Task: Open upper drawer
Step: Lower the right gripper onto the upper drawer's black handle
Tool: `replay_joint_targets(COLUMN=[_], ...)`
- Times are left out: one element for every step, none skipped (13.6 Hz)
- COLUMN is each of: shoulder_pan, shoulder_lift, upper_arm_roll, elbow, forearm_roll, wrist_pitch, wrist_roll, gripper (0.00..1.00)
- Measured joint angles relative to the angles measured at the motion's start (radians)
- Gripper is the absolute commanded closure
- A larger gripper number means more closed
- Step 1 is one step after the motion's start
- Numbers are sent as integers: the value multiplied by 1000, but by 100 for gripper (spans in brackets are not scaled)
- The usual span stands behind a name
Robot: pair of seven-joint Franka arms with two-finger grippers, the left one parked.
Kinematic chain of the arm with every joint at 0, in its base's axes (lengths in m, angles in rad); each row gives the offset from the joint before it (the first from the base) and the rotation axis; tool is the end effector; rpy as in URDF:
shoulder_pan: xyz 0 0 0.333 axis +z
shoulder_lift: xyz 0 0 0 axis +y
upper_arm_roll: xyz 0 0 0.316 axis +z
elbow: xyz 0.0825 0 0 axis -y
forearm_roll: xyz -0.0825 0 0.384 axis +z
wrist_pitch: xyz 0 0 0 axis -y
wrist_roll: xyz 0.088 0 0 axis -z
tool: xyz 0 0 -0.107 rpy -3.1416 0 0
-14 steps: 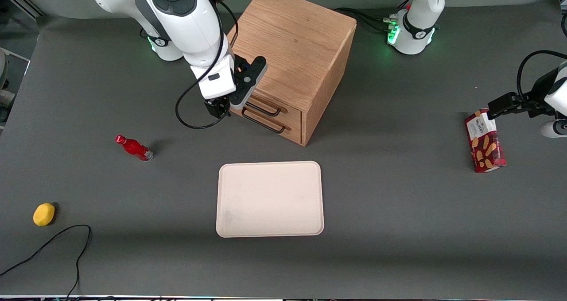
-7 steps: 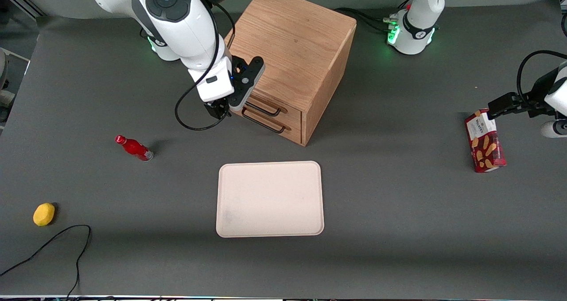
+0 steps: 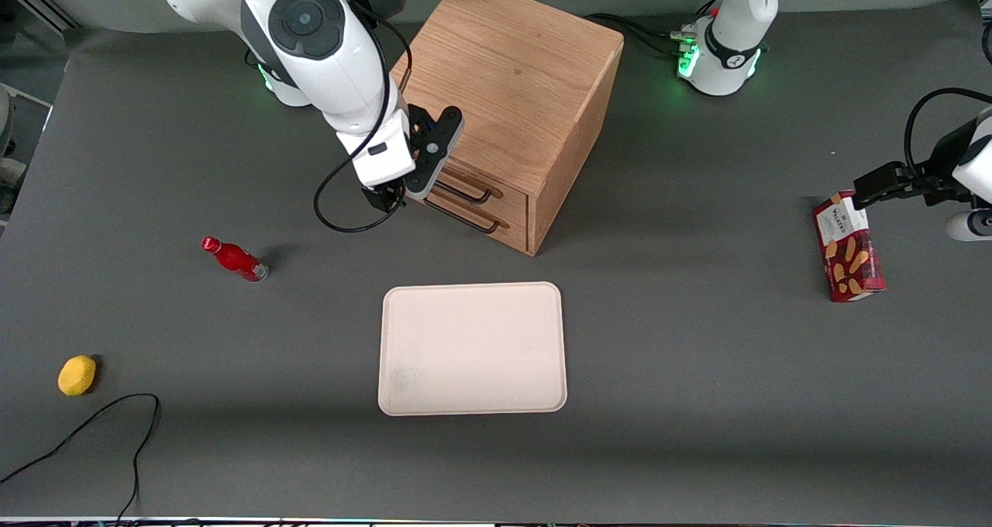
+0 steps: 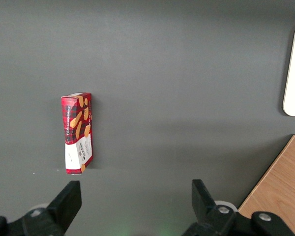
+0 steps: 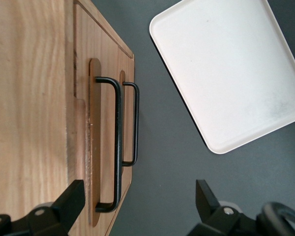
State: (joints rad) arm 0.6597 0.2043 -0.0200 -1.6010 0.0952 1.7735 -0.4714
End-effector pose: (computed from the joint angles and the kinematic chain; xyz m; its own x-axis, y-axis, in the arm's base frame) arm 0.4936 0.3788 0.5073 0.4622 0.8867 0.0111 0.8833 -0.4593 -0.0936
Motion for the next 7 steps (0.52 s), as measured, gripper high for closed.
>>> replay_joint_targets(shoulder_pan=[0,0,0,0,0,0,0], shoulder_lift=[0,1,1,1,2,2,3], upper_arm_roll=[0,0,0,0,0,0,0], elbow=[-16,-30,-42,-53,-64,-71,-79], forearm_roll=[0,0,1,1,4,18,37], wrist_pitch=[16,32,42,55,65,73,81], wrist_roll=[-1,-1,-1,-1,-1,-1,-2], gripper=[0,0,0,0,0,0,0])
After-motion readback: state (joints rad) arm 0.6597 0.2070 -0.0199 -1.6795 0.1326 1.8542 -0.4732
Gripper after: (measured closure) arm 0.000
